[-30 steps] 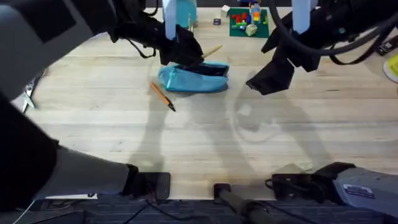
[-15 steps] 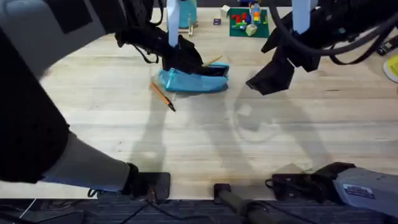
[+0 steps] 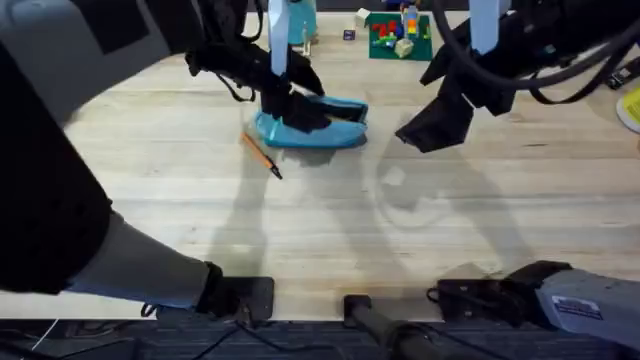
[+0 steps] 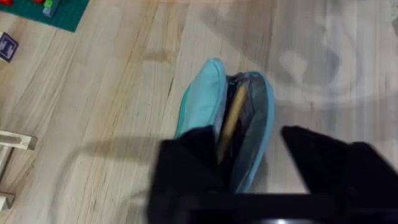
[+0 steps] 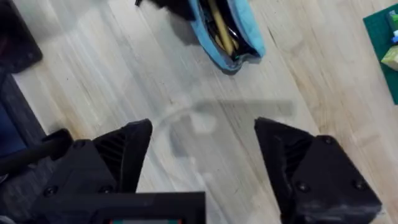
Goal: Unzip the bag, pick up the pens from the table one at a time and place them inside, then zip the bag closed.
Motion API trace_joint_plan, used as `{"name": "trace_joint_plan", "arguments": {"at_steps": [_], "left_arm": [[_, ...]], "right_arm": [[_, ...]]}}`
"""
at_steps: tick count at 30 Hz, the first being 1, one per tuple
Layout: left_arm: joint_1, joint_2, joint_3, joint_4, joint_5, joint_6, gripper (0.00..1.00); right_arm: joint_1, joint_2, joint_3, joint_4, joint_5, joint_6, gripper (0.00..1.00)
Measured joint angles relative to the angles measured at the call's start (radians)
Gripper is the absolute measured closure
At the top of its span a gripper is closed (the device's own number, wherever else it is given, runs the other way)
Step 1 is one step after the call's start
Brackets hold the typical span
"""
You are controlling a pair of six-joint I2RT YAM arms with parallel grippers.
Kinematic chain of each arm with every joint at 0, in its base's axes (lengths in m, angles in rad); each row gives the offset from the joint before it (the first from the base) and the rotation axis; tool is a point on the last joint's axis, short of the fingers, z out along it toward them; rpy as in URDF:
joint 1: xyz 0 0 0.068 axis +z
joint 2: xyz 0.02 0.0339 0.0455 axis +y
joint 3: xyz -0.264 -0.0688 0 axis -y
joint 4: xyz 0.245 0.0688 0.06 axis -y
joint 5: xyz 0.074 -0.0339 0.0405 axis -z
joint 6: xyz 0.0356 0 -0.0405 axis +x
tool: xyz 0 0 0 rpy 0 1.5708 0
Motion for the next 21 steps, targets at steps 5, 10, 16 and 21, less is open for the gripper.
{"name": "trace_joint_plan", "arguments": {"at_steps": [5, 10, 16, 21], "left_arm": [[0.000, 0.000, 0.000, 0.000, 0.000, 0.000, 0.007], [0.000, 0.000, 0.000, 0.002, 0.000, 0.000, 0.006], [0.000, 0.000, 0.001, 0.016, 0.000, 0.000, 0.006], [0.000, 0.000, 0.030, 0.004, -0.001, -0.020, 0.006]], "right_arm": [[0.000, 0.000, 0.000, 0.000, 0.000, 0.000, 0.005], [0.000, 0.000, 0.000, 0.000, 0.000, 0.000, 0.005], [0.000, 0.000, 0.000, 0.000, 0.000, 0.000, 0.004], [0.000, 0.000, 0.000, 0.000, 0.000, 0.000, 0.004]]}}
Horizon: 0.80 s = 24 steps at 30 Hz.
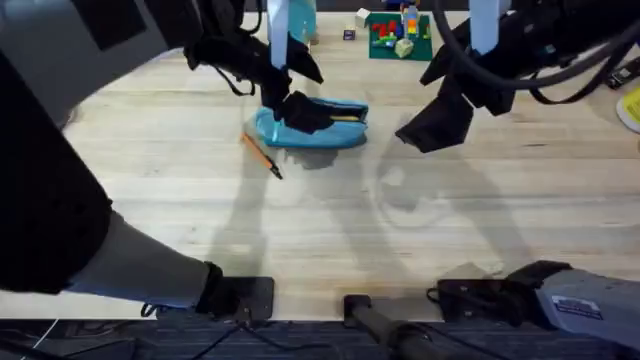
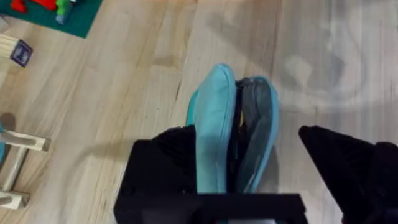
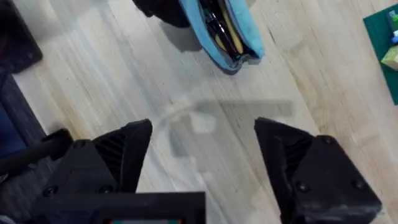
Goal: Unzip the bag, pick up the pens from the table one at a time and place them inside, then zip the bag closed.
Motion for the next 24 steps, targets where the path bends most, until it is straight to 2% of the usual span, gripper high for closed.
{"name": "trace_joint_plan", "arguments": {"at_steps": [3, 14, 24], "left_arm": [[0.000, 0.000, 0.042, -0.045, -0.013, -0.017, 0.006], [0.000, 0.000, 0.249, -0.297, -0.145, -0.040, 0.006], [0.000, -0.002, 0.372, -0.453, -0.260, -0.181, 0.006]], "right_arm": [[0.000, 0.000, 0.000, 0.000, 0.000, 0.000, 0.005], [0.000, 0.000, 0.000, 0.000, 0.000, 0.000, 0.004], [0.000, 0.000, 0.000, 0.000, 0.000, 0.000, 0.005]]}}
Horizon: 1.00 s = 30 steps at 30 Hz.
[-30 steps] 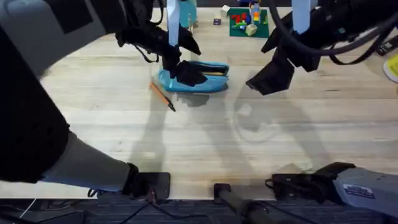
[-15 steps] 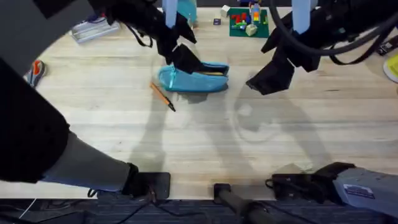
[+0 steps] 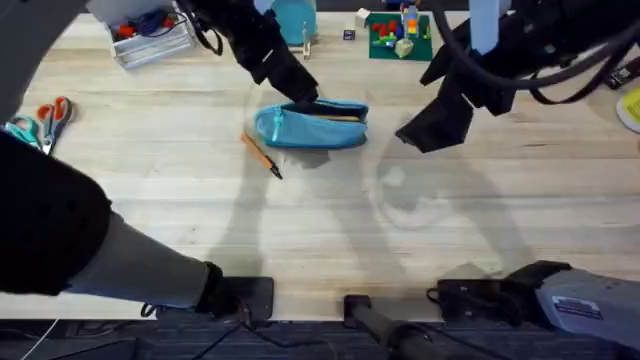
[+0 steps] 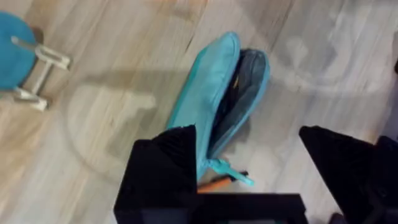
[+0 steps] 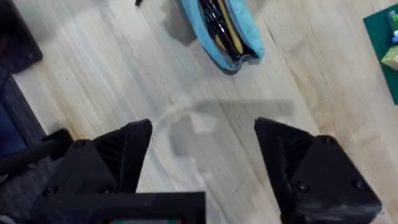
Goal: Unzip the bag, pick up the pens from the table one at a time and place them inside, then zip the bag closed.
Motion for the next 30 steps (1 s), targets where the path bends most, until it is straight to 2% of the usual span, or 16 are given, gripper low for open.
{"name": "trace_joint_plan", "arguments": {"at_steps": [5, 12, 19, 30], "left_arm": [[0.000, -0.022, 0.002, -0.050, -0.056, -0.026, 0.004], [0.000, -0.126, 0.002, -0.099, -0.120, -0.074, 0.006], [0.000, -0.182, 0.002, -0.199, -0.169, -0.200, 0.005], [0.000, -0.242, 0.002, -0.290, -0.247, -0.399, 0.005]], "right_arm": [[0.000, 0.000, 0.000, 0.000, 0.000, 0.000, 0.005], [0.000, 0.000, 0.000, 0.000, 0.000, 0.000, 0.005], [0.000, 0.000, 0.000, 0.000, 0.000, 0.000, 0.004], [0.000, 0.000, 0.000, 0.000, 0.000, 0.000, 0.005]]}}
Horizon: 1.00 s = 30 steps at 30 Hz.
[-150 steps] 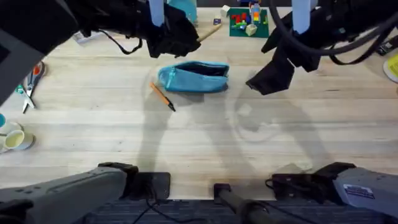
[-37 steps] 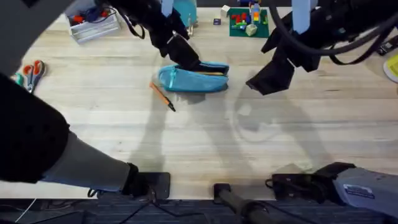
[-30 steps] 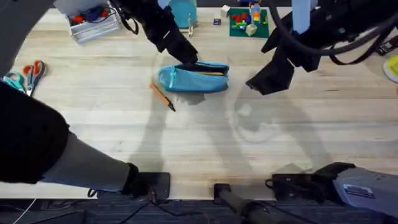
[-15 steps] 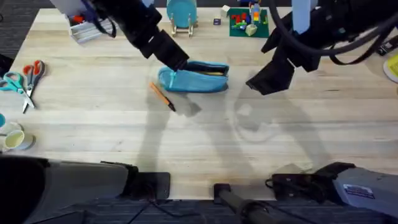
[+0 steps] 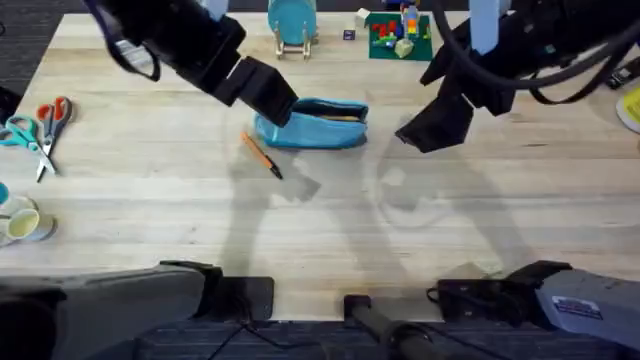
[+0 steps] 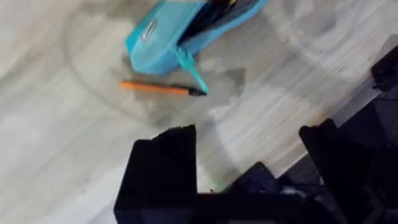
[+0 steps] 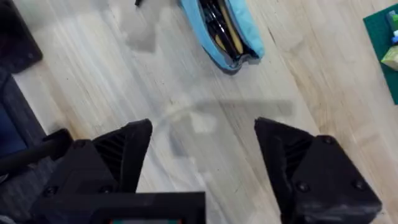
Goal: Unzip the bag, pick up the pens from the table one at a time and place them inside, then zip the bag closed.
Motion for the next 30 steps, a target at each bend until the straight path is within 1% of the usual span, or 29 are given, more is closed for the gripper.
{"name": "trace_joint_plan", "arguments": {"at_steps": [5, 17, 23, 26, 30], "left_arm": [[0.000, -0.032, 0.000, -0.045, -0.053, -0.107, 0.006], [0.000, -0.038, 0.000, -0.053, -0.160, -0.405, 0.006], [0.000, -0.038, 0.000, -0.061, -0.211, -0.534, 0.006], [0.000, -0.040, -0.014, -0.061, -0.255, -0.623, 0.006], [0.000, -0.040, -0.072, -0.047, -0.303, -0.758, 0.006]], "right_arm": [[0.000, 0.000, 0.000, 0.000, 0.000, 0.000, 0.006], [0.000, 0.000, 0.000, 0.000, 0.000, 0.000, 0.004], [0.000, 0.000, 0.000, 0.000, 0.000, 0.000, 0.004], [0.000, 0.000, 0.000, 0.000, 0.000, 0.000, 0.005], [0.000, 0.000, 0.000, 0.000, 0.000, 0.000, 0.005]]}}
